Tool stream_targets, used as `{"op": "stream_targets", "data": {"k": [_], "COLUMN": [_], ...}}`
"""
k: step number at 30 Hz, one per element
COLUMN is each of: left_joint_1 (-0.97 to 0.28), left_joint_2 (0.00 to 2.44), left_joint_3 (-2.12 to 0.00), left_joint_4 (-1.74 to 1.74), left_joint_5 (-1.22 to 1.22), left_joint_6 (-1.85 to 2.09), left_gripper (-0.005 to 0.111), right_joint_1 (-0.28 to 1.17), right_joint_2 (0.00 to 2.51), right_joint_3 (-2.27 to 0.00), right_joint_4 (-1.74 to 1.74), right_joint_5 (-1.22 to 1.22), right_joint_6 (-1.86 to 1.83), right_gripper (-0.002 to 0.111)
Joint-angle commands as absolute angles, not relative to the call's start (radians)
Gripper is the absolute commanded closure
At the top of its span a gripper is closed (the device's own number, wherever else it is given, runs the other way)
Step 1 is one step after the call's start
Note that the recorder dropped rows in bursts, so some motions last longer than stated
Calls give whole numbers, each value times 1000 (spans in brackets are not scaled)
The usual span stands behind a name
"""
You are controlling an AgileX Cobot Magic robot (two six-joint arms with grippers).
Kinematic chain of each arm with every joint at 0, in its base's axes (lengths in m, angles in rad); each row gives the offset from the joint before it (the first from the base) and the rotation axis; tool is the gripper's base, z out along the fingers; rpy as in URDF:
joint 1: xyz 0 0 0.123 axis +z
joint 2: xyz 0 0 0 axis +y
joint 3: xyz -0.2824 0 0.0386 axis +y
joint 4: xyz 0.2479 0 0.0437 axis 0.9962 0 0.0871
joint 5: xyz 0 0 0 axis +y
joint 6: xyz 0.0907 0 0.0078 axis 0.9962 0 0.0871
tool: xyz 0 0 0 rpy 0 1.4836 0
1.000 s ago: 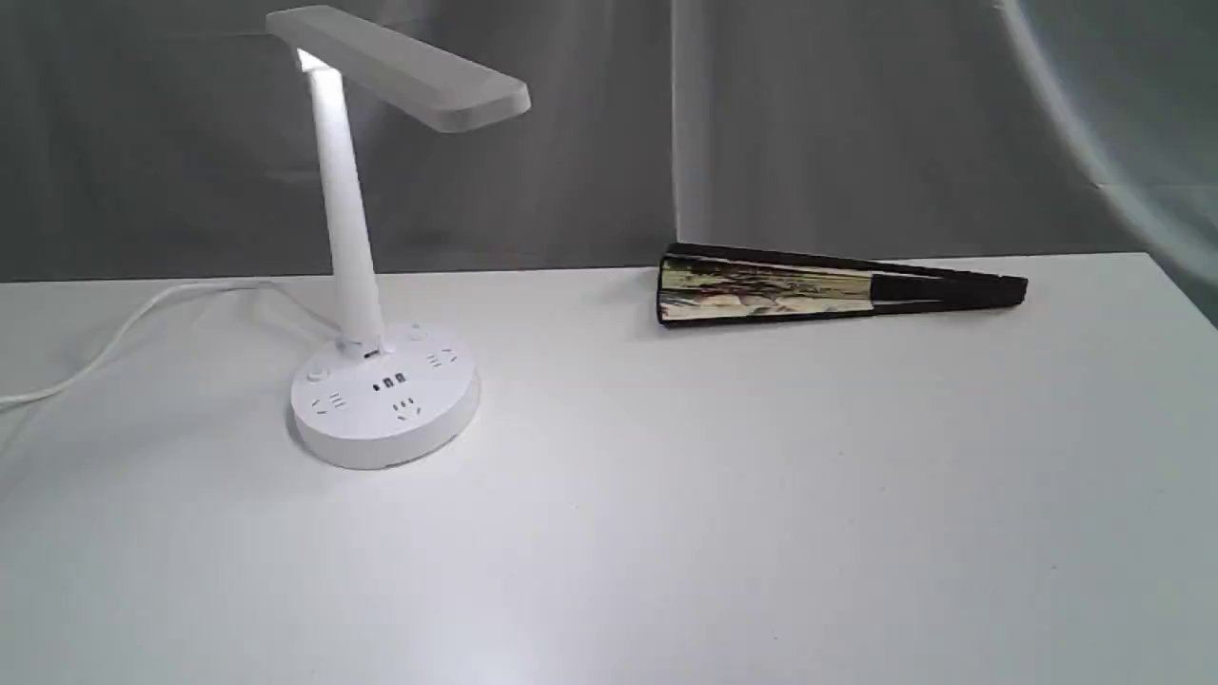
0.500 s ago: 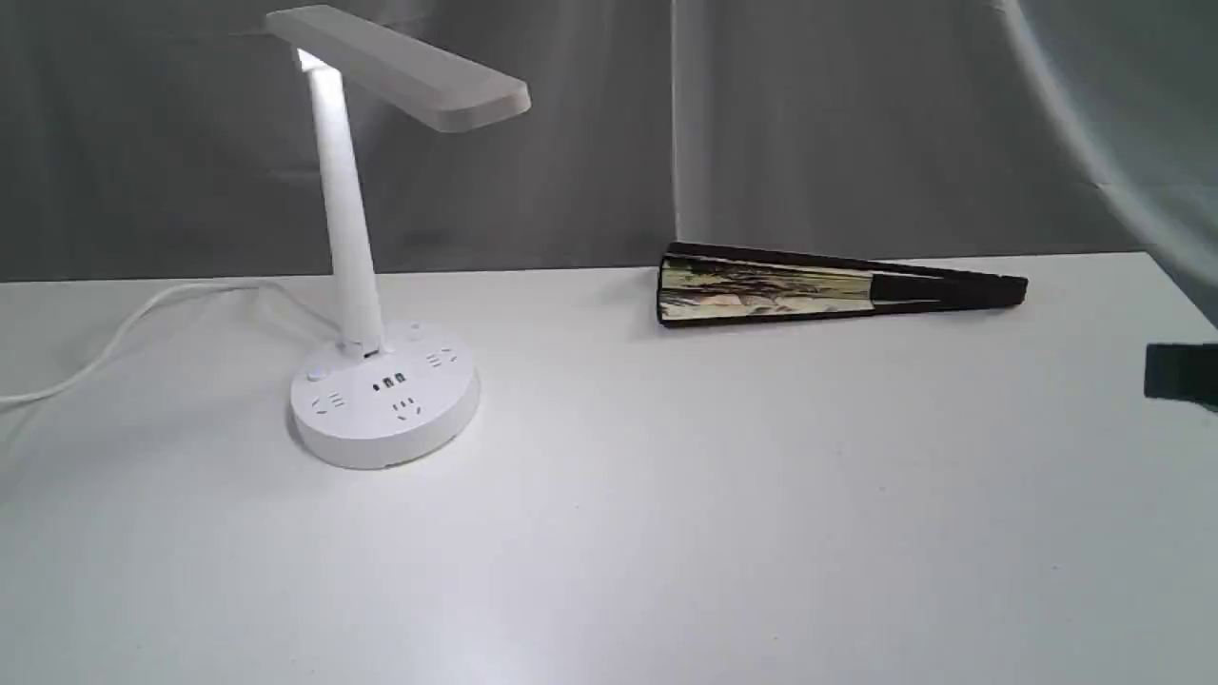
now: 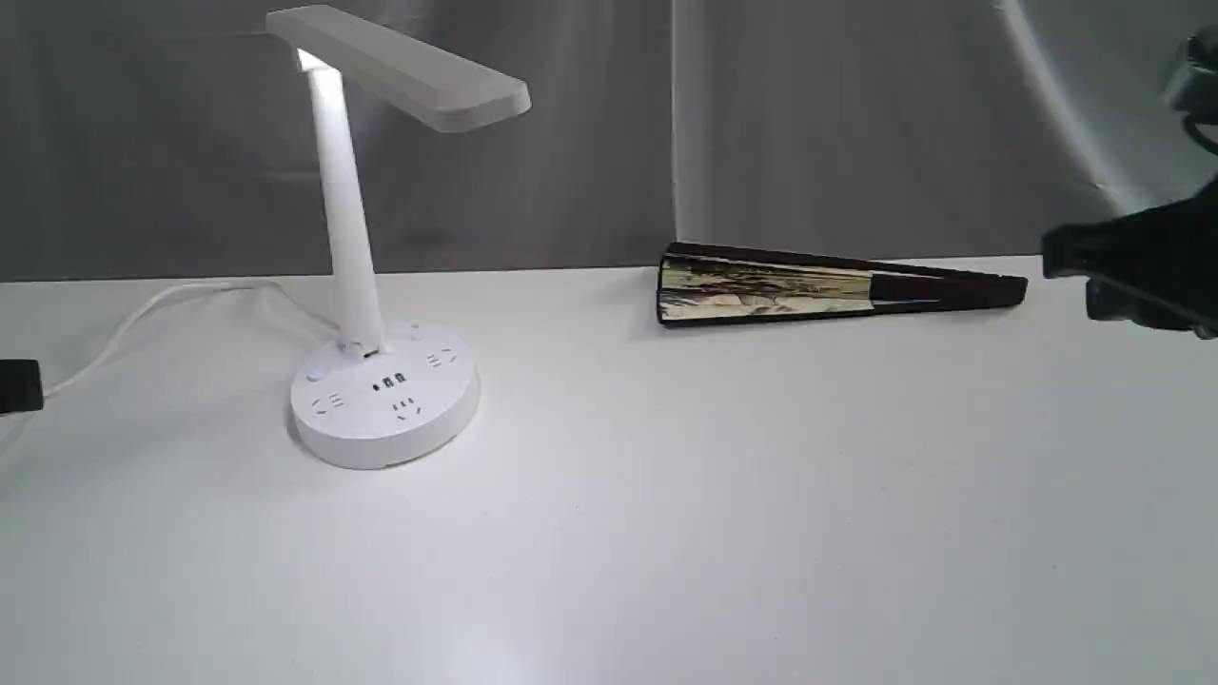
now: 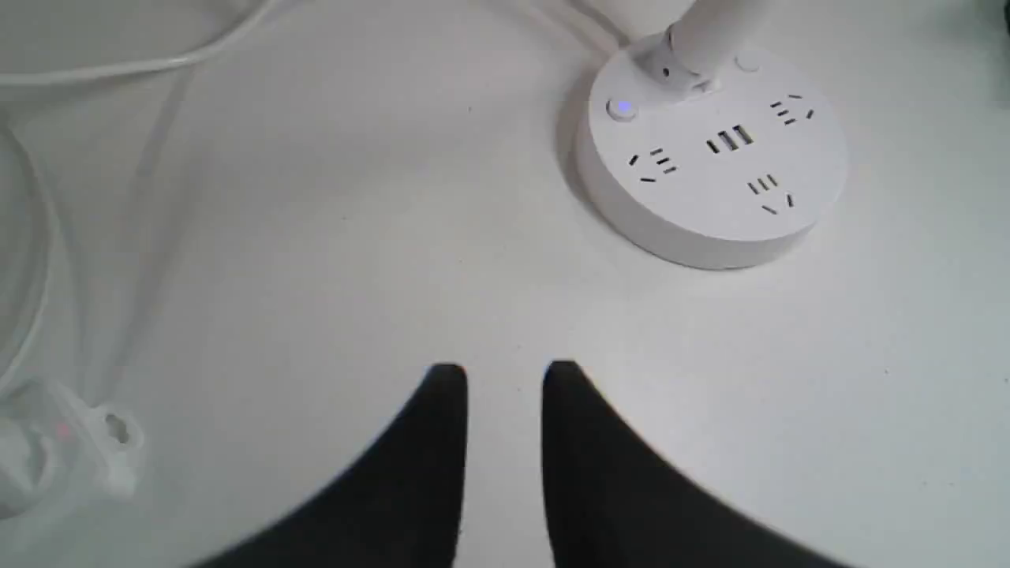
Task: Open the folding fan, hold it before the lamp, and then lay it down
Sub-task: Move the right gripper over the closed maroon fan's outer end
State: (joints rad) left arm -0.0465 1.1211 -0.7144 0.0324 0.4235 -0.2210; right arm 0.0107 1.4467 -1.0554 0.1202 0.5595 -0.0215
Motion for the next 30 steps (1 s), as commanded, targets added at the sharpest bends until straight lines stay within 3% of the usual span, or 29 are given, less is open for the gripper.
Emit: {"op": "stream_targets", "data": {"k": [1, 5, 12, 24, 30], "left_joint_1": [-51, -51, -51, -51, -51], "left_joint_2": [1178, 1245, 1320, 1407, 1447], "left_joint_3": [-773, -808, -808, -808, -808], "left_joint_4": [37, 37, 0, -99, -99], "left_joint_5": [469, 501, 458, 442, 446], "left_joint_6": [-224, -224, -226, -226, -226], "left_gripper": [82, 79, 79, 79, 79], "right_joint_1": [11, 11, 11, 11, 11], "right_joint_2": [1537, 1659, 1859, 2147, 2242], "right_joint_3": [-1167, -1305, -1516, -1805, -1852], "right_joint_4": [121, 174, 246, 246, 311], "right_joint_5": [634, 726, 807, 868, 677], "right_joint_6": [-21, -18, -18, -49, -104], "right_gripper": [77, 76, 64, 64, 68]}}
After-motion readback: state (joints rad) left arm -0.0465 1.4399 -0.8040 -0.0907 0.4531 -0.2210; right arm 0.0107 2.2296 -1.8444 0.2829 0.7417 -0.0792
